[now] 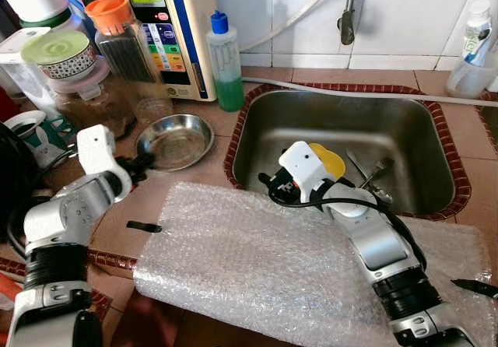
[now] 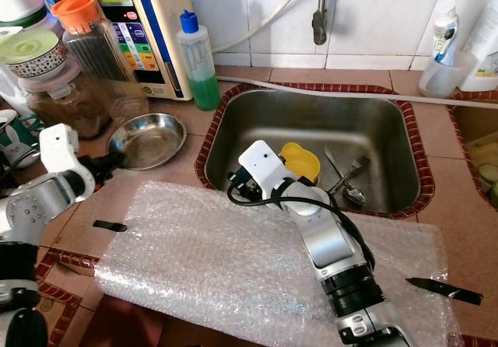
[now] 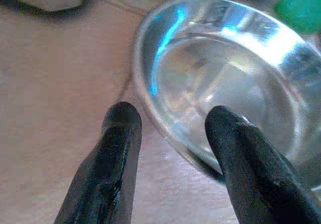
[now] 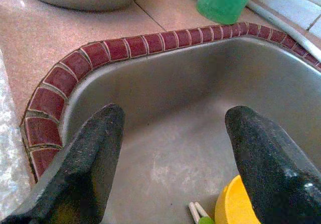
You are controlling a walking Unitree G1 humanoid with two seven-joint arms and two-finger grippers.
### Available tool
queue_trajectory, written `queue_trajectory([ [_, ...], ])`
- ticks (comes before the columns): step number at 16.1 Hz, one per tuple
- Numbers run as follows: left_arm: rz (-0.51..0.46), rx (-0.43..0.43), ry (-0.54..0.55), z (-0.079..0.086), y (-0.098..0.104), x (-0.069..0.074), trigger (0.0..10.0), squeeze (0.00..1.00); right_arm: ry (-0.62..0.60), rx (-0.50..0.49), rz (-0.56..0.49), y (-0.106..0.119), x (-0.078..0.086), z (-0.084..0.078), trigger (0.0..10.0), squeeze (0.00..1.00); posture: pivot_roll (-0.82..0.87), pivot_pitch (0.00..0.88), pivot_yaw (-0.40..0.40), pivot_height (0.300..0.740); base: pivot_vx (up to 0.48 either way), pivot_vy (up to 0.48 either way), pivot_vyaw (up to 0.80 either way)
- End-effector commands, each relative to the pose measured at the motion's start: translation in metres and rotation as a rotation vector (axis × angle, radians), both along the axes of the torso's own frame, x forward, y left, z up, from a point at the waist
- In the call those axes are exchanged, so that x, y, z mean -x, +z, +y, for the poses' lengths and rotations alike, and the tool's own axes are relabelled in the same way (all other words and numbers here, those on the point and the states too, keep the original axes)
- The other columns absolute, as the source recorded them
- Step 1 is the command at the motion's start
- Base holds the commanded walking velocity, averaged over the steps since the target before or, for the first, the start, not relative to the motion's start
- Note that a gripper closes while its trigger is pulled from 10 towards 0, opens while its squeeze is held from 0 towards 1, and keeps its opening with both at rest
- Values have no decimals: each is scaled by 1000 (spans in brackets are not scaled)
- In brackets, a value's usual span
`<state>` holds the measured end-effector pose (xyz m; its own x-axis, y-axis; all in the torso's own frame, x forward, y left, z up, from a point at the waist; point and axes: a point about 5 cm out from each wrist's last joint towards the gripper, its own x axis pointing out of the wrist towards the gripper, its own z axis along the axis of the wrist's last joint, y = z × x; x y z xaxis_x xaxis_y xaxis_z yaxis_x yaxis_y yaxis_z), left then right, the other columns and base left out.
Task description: Kitchen organization
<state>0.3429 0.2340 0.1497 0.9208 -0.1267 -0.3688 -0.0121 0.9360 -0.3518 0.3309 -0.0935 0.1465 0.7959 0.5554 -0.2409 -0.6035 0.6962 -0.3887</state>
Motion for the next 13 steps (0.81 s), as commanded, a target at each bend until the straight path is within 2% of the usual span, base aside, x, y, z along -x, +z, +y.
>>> queue_trajectory([
  [1, -5, 8, 9, 3, 3, 1, 10000, 1000, 21, 5, -1, 0, -1, 5, 10000, 0, -153, 87, 154, 740, 0, 0, 0],
  [5, 33, 12, 22, 1, -3, 1, 10000, 1000, 19, 7, 0, -1, 0, 4, 10000, 0, -158, 90, 155, 740, 0, 0, 0],
  [6, 30, 5, 54, 3, -5, 1, 10000, 0, 18, 7, -2, 0, 0, 4, 10000, 0, -163, 92, 156, 740, 0, 0, 0],
  [10, 44, -41, 63, 6, -9, 0, 10000, 0, 14, 8, -4, 0, 0, 3, 10000, 0, -165, 93, 157, 740, 0, 0, 0],
  [13, 78, -17, 12, -6, -22, 2, 10000, 0, 15, 6, -5, 0, 0, 4, 10000, 0, -165, 93, 155, 740, 0, 0, 0],
])
